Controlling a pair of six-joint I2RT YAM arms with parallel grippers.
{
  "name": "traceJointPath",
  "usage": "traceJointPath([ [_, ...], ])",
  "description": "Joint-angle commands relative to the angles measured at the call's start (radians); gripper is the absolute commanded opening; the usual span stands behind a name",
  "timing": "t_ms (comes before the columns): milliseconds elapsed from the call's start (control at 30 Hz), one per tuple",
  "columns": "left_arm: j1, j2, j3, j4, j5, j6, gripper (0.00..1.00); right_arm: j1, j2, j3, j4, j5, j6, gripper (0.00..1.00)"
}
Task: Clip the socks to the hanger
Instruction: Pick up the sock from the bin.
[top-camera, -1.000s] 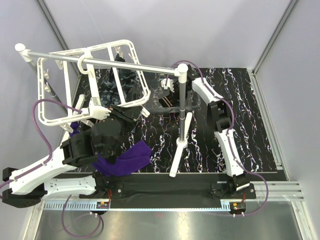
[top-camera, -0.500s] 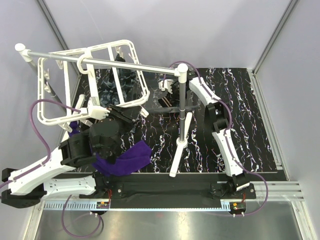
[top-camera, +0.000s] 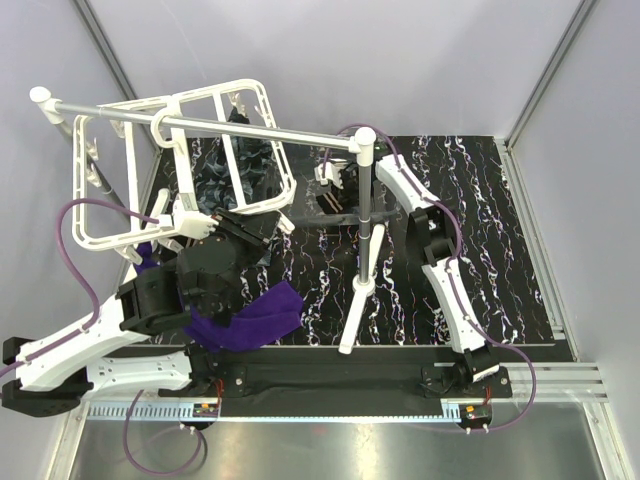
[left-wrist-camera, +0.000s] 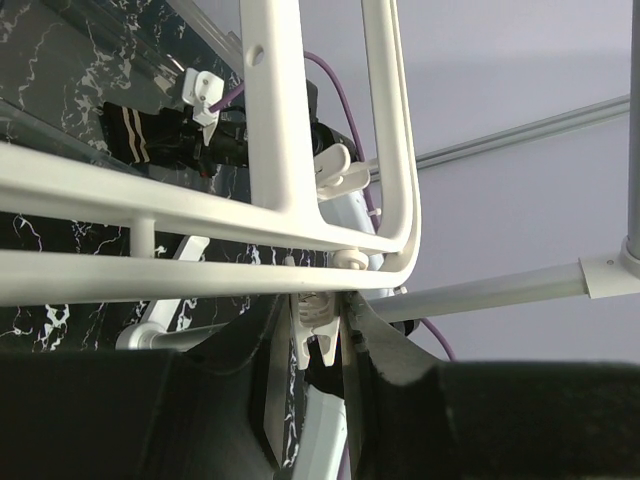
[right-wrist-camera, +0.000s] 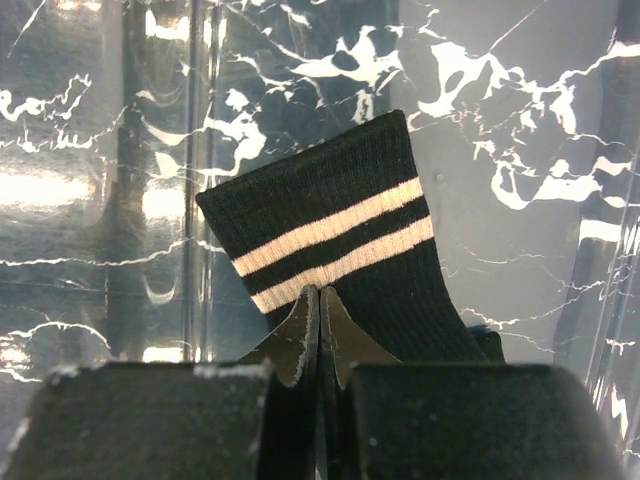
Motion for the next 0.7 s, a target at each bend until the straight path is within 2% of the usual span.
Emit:
traceJointPath([
  [0, -0.003, -0.007, 0.018, 0.041, -0.05, 0.027, 0.0, -0.021, 0.016, -0.044, 0.037, -0.002, 0.048, 0.0],
  [67, -0.003, -0.009, 0.018, 0.041, -0.05, 0.027, 0.0, -0.028, -0.049, -0.177, 0.195, -0.029, 0.124, 0.0],
  [100, -0.003, -0.009, 0.018, 0.04, -0.05, 0.027, 0.0, -0.029, -0.137, -0.246, 0.267, -0.027, 0.155, 0.0],
  [133, -0.003, -0.01, 0.015, 0.04, -0.05, 0.025, 0.0, -0.029, -0.185, -0.399, 0.451, -0.023, 0.198, 0.0],
  [200, -0.003, -0.01, 0.013, 0.043, -0.05, 0.024, 0.0, -0.029, -0.311, -0.535, 0.627, -0.012, 0.348, 0.0],
  [233, -0.003, -0.013, 0.013, 0.044, -0.05, 0.025, 0.0, -0.031, -0.342, -0.631, 0.792, 0.002, 0.414, 0.0],
  [267, -0.002, -0.015, 0.012, 0.044, -0.049, 0.025, 0.0, -0.031, -0.366, -0.665, 0.876, 0.073, 0.597, 0.0],
  [300, -0.002, -0.013, 0.013, 0.049, -0.046, 0.027, 0.0, -0.034, -0.394, -0.679, 0.928, 0.111, 0.671, 0.0],
  [367, 0.0, -0.01, 0.01, 0.05, -0.043, 0.024, 0.0, -0.044, -0.402, -0.651, 0.927, 0.132, 0.806, 0.0],
  [500, -0.002, -0.01, 0.007, 0.055, -0.032, 0.02, 0.0, -0.063, -0.429, -0.633, 0.89, 0.122, 0.89, 0.0],
  [667, -0.002, -0.012, -0.005, 0.063, -0.032, 0.008, 0.0, -0.095, -0.55, -0.765, 1.071, 0.103, 1.089, 0.0],
])
